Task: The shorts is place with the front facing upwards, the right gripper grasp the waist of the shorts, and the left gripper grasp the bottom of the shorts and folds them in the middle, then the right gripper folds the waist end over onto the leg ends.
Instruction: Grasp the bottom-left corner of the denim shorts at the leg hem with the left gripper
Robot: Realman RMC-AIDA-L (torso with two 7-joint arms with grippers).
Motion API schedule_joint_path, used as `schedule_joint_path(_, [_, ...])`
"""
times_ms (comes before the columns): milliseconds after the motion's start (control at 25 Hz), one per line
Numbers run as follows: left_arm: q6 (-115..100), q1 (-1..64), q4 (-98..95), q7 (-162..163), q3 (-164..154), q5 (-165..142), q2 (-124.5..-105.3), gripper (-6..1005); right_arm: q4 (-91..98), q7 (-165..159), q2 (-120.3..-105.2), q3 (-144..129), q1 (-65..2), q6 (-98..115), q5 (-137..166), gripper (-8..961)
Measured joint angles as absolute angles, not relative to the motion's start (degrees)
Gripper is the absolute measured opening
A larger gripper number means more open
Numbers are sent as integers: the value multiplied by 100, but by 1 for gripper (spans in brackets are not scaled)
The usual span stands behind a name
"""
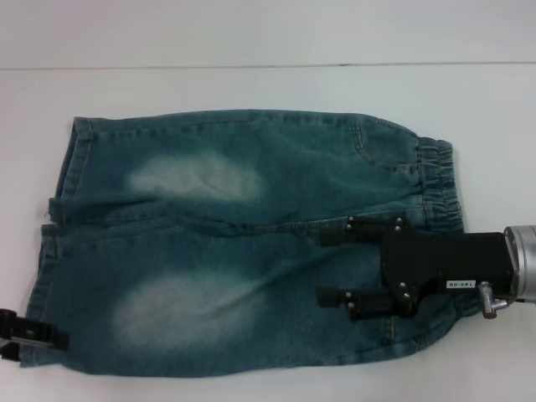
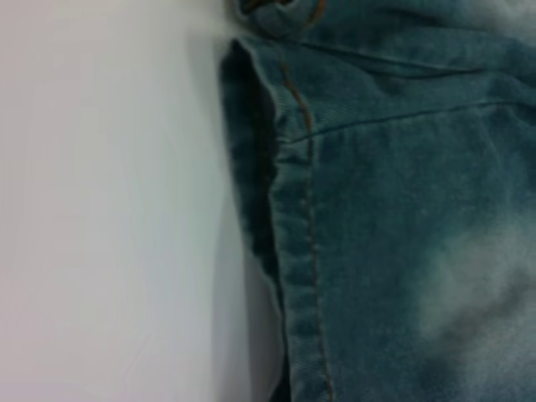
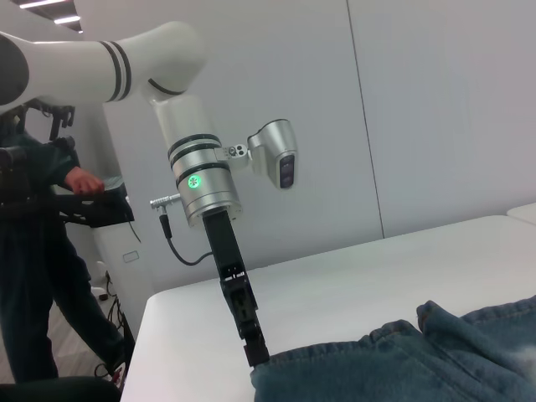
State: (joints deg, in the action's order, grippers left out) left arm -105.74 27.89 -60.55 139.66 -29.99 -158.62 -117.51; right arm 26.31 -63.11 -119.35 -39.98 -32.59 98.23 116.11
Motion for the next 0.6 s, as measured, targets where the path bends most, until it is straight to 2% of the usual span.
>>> schedule_joint_path(600, [-10550,2855,-6106,13830,-3006,-15829,-11788,787,2655,-6327,-11935,-3955,-3263,9835,11610,853])
